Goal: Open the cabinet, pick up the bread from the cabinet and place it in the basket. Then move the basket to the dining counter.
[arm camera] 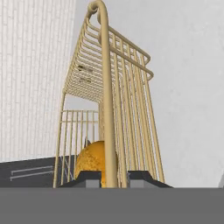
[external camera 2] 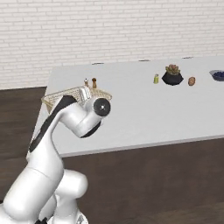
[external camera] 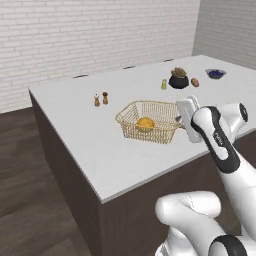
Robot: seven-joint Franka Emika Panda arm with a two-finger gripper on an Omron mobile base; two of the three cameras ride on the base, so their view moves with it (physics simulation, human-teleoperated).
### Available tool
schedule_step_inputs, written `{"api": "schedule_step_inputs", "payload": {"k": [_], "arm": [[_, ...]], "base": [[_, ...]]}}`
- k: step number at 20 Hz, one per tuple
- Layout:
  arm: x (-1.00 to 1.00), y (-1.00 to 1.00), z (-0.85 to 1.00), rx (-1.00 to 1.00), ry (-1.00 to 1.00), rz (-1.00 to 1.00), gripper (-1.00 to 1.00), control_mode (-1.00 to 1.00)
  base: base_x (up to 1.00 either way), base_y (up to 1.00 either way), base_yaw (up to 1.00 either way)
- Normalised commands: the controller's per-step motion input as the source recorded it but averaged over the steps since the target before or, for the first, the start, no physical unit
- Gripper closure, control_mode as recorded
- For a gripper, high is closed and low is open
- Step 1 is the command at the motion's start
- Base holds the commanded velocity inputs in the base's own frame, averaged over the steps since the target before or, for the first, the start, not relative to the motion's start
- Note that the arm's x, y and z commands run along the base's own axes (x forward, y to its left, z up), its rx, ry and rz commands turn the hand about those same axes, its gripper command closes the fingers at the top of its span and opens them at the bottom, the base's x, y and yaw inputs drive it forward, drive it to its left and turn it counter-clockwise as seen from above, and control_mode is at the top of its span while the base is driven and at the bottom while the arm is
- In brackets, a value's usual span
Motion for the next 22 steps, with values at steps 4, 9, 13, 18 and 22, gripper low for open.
{"api": "schedule_step_inputs", "payload": {"k": [4, 9, 13, 18, 22], "arm": [[1.00, -0.01, -0.56, 0.00, 0.03, 0.16, 1.00, -1.00], [0.80, 0.00, -0.39, 0.00, 0.00, 0.11, 1.00, -1.00], [0.54, 0.00, -0.37, -0.02, 0.00, 0.06, 1.00, -1.00], [0.41, 0.01, -0.44, -0.07, 0.00, 0.01, 1.00, -1.00], [0.26, 0.16, -0.47, -0.14, 0.00, 0.00, 1.00, -1.00]], "base": [[0.00, 0.00, 0.00], [0.00, 0.00, 0.00], [0.00, 0.00, 0.00], [0.00, 0.00, 0.00], [0.00, 0.00, 0.00]]}}
